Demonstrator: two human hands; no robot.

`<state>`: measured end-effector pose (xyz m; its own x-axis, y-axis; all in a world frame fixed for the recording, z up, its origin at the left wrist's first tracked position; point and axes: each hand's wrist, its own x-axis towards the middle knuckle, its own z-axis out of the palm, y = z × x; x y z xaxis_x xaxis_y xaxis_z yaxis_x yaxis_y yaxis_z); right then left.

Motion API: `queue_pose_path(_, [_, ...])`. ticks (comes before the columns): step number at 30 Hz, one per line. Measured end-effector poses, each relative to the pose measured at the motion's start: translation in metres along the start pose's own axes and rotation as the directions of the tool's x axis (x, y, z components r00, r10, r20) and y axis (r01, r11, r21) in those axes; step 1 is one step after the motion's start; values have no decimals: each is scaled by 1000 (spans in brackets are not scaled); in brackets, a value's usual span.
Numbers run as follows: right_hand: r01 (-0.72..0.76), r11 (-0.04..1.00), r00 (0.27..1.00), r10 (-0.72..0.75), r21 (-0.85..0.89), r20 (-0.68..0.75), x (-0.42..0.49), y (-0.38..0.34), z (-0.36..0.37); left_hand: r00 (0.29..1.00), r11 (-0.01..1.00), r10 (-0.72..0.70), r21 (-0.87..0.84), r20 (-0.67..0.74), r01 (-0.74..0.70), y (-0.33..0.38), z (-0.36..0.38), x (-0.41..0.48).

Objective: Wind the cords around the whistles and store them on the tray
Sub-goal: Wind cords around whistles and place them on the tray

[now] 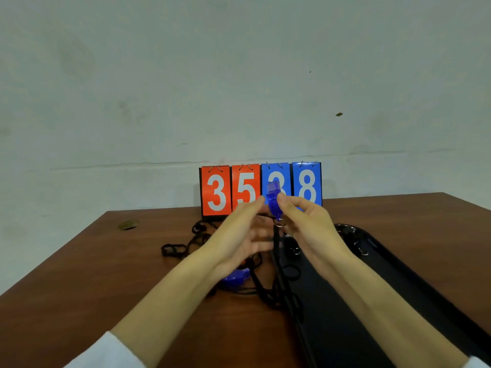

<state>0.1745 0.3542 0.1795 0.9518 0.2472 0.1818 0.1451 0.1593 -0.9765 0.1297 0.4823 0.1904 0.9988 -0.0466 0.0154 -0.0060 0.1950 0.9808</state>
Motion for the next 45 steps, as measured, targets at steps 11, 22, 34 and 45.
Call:
queue_pose_path(11, [56,998,996,-55,3,-69,-7,13,-1,998,991,-58,121,32,54,-16,-1,14])
queue_pose_path(22, [20,987,994,-3,157,-106,3,-13,-15,968,895,80,444,-238,35,25,-73,18])
queue_pose_path(34, [58,998,998,-58,-22,-32,-6,0,-2,890,384,-433,923,141,40,15,-85,18])
queue_pose_path(45, [39,963,998,-25,266,-56,-10,8,-12,956,973,-179,186,231,137,-22,-15,13])
